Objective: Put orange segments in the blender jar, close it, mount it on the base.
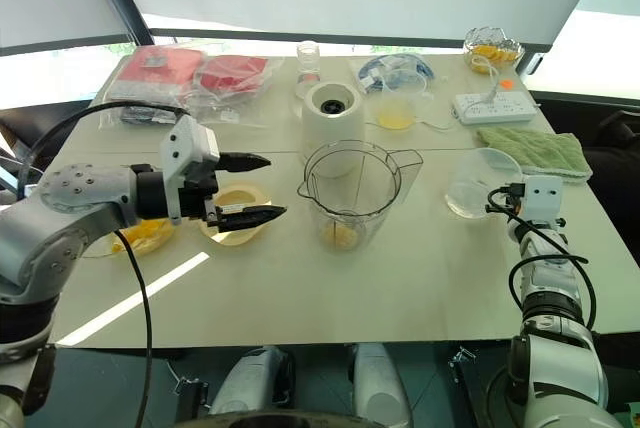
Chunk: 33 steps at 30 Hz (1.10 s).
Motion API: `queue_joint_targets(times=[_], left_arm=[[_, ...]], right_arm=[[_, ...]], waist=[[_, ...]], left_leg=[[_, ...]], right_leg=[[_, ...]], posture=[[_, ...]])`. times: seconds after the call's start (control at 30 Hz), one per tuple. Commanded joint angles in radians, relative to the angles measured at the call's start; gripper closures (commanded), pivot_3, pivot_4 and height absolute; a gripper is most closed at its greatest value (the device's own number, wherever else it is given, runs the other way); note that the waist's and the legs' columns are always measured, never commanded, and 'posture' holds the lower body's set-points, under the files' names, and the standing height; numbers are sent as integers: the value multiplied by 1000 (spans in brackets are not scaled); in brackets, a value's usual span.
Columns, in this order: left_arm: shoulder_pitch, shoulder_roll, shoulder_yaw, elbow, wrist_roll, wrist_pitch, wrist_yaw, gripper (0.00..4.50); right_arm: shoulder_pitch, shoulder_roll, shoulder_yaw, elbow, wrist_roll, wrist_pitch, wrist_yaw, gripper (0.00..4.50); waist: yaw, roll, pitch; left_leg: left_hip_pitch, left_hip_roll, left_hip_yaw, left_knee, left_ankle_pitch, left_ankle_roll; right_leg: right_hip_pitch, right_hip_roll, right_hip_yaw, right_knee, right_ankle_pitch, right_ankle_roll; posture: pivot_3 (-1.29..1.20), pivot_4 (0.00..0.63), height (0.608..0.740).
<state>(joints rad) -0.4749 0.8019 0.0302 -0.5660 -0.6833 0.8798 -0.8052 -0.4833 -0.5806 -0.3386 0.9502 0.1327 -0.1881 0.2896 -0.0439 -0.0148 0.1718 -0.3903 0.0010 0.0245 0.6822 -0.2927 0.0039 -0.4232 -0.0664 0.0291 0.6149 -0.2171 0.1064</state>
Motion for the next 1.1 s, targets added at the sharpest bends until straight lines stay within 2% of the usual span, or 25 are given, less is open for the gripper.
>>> queue_joint_targets(times=[0.03, 0.23, 0.47, 0.57, 0.7, 0.87, 1.1], left_arm=[[-9, 40, 87, -23, -54, 3, -25, 191], [-45, 63, 145, 33, -126, 2, -65, 191], [-67, 73, 142, 81, -190, -6, -138, 191], [-77, 58, 146, 99, -225, -6, -154, 191], [-60, 51, 92, 113, -148, -51, -143, 191], [-46, 7, 84, 106, -159, -52, -122, 191], [-38, -14, 71, 118, -147, -65, -115, 191]], right_arm=[[-21, -47, -22, -150, 21, 3, -9, 4479], [-105, -134, 26, -432, -18, 124, 19, 4479], [-261, -258, 144, -590, -86, 211, 149, 4479], [-288, -266, 182, -658, -97, 233, 195, 4479], [-301, -248, 231, -794, -98, 280, 238, 4479], [-275, -255, 250, -926, -99, 336, 294, 4479], [-268, -276, 283, -1008, -134, 341, 359, 4479]], waist=[[0, 2, 1], [0, 9, 6], [1, 9, 7], [2, 9, 7], [4, 9, 8], [8, 8, 8], [9, 8, 8]], left_leg=[[0, 0, 0, 0, 0, 0], [0, 0, 1, 0, 0, 0], [-1, 0, 0, -1, 0, 0], [-1, 1, 0, -2, 0, 0], [-2, 1, 1, -1, 0, 0], [-2, 1, 1, -1, 0, 0], [-2, 2, 1, -1, 0, 0]], right_leg=[[0, 0, 0, 0, 0, 0], [-1, 0, 1, 0, 0, 1], [-2, 2, 0, 1, 0, 1], [-3, 2, 0, 0, 0, 1], [-3, 0, 0, 0, 0, 1], [-3, 0, 0, 0, 1, 2], [-3, 0, 0, 0, 0, 1]], posture=[[0, 150, 740], [0, 150, 740], [0, 150, 740], [0, 150, 740], [0, 150, 740], [0, 150, 740], [0, 150, 740]])
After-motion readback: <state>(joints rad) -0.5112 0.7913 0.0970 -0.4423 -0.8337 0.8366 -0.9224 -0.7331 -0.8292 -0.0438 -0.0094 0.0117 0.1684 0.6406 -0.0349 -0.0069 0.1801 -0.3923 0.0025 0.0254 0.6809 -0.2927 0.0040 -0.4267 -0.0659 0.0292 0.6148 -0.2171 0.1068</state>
